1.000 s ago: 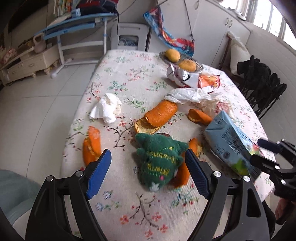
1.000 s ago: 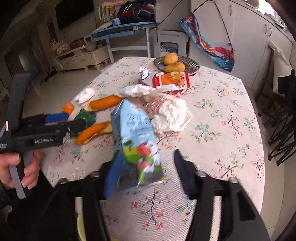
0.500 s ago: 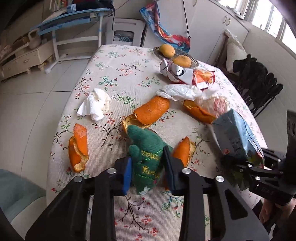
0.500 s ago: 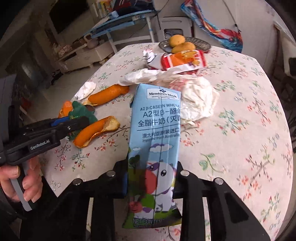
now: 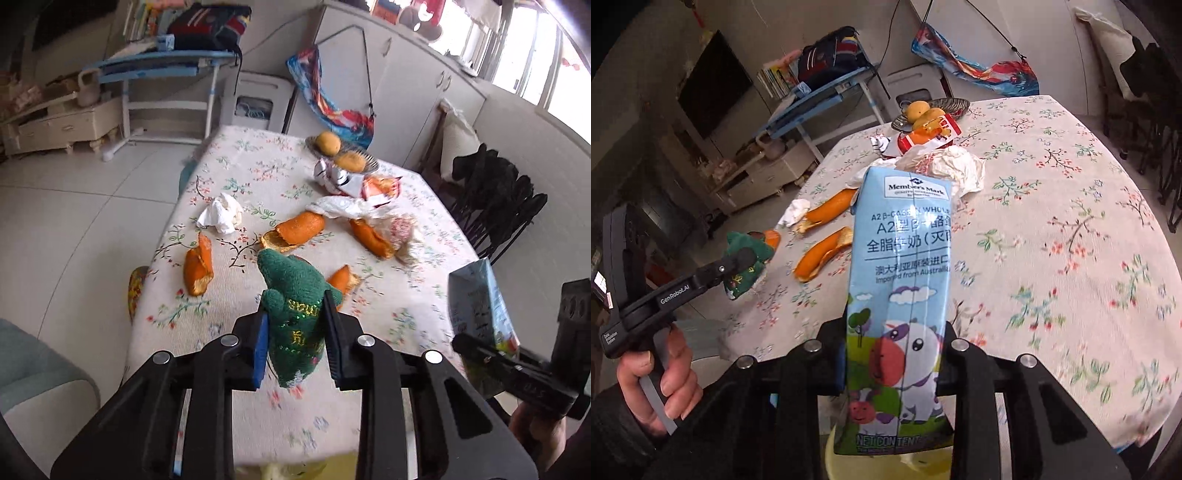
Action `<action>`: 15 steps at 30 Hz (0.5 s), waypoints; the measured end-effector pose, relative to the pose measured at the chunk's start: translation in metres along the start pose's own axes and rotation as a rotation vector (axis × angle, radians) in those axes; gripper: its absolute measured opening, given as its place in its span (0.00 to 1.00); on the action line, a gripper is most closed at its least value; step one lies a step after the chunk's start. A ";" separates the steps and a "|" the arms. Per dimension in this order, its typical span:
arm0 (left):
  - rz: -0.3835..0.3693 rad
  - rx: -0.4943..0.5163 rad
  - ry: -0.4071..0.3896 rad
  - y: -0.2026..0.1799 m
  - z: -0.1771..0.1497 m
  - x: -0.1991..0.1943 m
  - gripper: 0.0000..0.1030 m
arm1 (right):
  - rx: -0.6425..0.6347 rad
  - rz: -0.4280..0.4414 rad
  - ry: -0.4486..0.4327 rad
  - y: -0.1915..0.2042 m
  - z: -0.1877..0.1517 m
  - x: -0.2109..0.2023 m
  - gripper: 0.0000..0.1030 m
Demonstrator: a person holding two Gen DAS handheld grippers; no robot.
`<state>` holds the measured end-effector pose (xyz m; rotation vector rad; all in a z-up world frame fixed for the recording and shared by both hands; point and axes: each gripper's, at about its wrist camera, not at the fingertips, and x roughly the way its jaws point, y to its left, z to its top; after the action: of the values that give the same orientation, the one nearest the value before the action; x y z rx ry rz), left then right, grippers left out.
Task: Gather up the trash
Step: 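Grasp the blue milk carton with the right gripper while the left grasps the green knitted toy, then carry carton and toy over the yellow basin and open both grippers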
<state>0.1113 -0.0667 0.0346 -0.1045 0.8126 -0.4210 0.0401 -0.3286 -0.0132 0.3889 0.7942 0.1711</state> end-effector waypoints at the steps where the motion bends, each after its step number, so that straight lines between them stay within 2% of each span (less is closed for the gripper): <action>1: -0.002 0.002 -0.018 -0.003 -0.003 -0.010 0.24 | 0.002 0.003 -0.013 0.004 -0.004 -0.006 0.30; 7: -0.018 0.010 -0.082 -0.020 -0.022 -0.056 0.24 | -0.019 0.012 -0.082 0.029 -0.020 -0.037 0.30; 15: -0.036 0.043 -0.123 -0.039 -0.051 -0.100 0.24 | -0.059 0.013 -0.135 0.052 -0.035 -0.067 0.30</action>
<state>0.0009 -0.0587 0.0777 -0.1036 0.6807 -0.4613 -0.0317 -0.2905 0.0293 0.3459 0.6524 0.1778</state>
